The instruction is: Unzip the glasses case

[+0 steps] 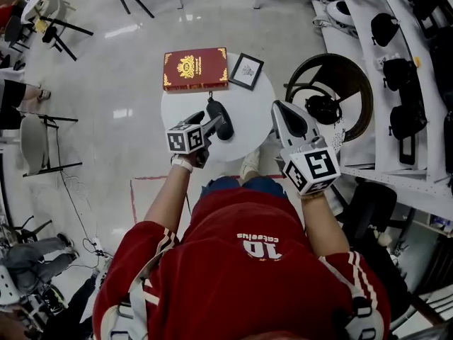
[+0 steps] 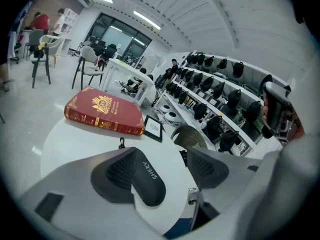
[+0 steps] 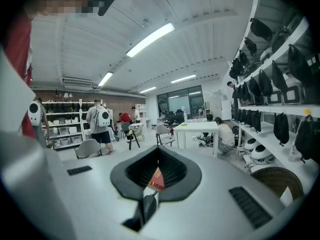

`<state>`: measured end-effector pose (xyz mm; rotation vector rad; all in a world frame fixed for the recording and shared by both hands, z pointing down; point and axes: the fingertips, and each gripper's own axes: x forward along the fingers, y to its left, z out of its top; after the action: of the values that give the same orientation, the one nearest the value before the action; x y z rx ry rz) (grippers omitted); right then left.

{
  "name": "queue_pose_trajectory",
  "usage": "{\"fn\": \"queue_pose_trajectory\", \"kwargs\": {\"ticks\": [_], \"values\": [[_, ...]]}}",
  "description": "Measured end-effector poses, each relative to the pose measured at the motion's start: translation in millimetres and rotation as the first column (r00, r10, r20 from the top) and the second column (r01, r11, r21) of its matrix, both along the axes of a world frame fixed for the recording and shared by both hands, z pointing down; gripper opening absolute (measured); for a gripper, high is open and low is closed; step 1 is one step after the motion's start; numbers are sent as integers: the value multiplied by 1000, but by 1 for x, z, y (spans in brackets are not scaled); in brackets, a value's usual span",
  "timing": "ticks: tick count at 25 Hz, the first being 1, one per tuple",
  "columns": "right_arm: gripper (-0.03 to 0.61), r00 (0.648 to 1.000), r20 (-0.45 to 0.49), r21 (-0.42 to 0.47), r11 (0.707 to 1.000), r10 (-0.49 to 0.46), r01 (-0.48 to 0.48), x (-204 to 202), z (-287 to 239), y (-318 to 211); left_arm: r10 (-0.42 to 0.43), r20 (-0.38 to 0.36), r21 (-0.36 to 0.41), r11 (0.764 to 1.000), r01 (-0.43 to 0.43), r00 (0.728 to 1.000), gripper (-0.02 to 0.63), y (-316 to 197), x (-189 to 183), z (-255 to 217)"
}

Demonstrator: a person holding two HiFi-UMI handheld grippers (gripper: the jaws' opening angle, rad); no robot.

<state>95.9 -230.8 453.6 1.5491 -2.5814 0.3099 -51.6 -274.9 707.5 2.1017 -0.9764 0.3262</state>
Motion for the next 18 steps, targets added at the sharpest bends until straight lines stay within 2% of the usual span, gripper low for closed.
{"fn": "queue_pose_trajectory", "kwargs": {"ticks": [8,11,15,18], "values": [[15,1000,-12,-38,999,5,-5,17,21,-14,-44,29,-134,990,48,999,325,-10,1,71],[15,1000,-22,-50,999,-5,4,20,27,-18,-67,42,-163,984,73,997,344,-12,1,89],[15,1000,-24,-67,998,-17,16,23,35,-27,-88,26,-203,975,91,996,362,-18,7,104],[15,999,-22,-75,997,-29,28,24,39,-33,-92,47,-224,969,100,995,365,-23,10,115]]}}
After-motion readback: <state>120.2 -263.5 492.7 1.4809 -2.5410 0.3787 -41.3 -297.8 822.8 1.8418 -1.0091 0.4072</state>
